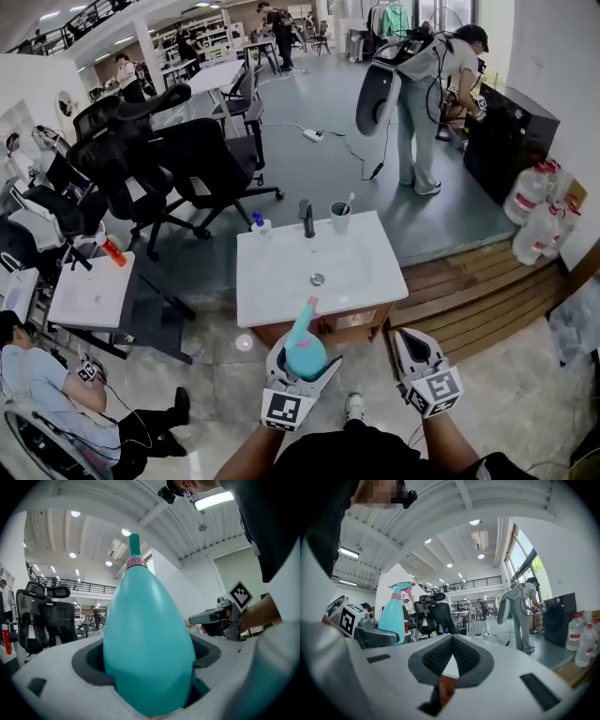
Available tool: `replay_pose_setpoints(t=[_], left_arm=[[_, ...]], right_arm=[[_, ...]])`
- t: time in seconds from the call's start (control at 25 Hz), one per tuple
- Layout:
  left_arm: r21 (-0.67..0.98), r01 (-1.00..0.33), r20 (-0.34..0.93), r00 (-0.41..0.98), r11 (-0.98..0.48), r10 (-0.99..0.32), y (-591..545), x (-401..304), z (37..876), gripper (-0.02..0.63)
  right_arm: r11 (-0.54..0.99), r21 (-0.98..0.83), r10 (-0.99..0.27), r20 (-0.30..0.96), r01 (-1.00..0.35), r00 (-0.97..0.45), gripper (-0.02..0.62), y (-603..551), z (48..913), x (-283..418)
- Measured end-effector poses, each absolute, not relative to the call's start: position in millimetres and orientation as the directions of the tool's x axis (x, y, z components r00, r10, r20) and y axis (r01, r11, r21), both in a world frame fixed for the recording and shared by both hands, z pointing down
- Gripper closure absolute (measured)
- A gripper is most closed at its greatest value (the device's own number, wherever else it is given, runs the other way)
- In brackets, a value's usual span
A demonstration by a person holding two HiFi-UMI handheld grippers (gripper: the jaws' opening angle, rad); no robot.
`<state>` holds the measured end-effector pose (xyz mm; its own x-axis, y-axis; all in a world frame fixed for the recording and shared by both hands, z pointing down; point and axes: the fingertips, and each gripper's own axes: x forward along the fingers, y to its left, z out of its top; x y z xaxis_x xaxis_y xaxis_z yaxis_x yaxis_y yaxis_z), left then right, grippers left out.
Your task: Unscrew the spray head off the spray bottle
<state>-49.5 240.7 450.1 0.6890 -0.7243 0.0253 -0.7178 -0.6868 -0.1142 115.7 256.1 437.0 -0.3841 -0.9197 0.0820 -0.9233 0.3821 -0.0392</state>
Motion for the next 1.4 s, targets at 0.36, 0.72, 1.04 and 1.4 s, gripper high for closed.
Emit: replay_pose_setpoints(t=[0.36,0.72,1.04,1.4], left_arm=[[-0.151,-0.775,0.033,0.616,-0.613,-0.787,176.6,-21.0,450.0,0.138],[-0.153,-0.824,0.045,0.546,-0.546,-0.837,130.5,-28.2,448.6,0.138],[-0.18,-0.828,0.033,0.534,-0.531,-0.845,73.2,-43.7,452.7,0.138],[-0.176,-0.836,0.076,0.514,-0.519,-0.854,-19.9,-92.8,471.9,0.138]], right_arm=[[0.465,-0.046,-0.882,0.063,-0.884,-0.467,0.589,178.7,436.2,156.5],[0.526,-0.09,-0.844,0.068,-0.846,-0.532,0.589,115.3,448.2,154.2],[0.568,-0.074,-0.817,0.069,-0.82,-0.572,0.589,49.7,448.0,125.5],[0.578,-0.052,-0.812,0.061,-0.814,-0.581,0.589,-39.8,441.0,71.5]])
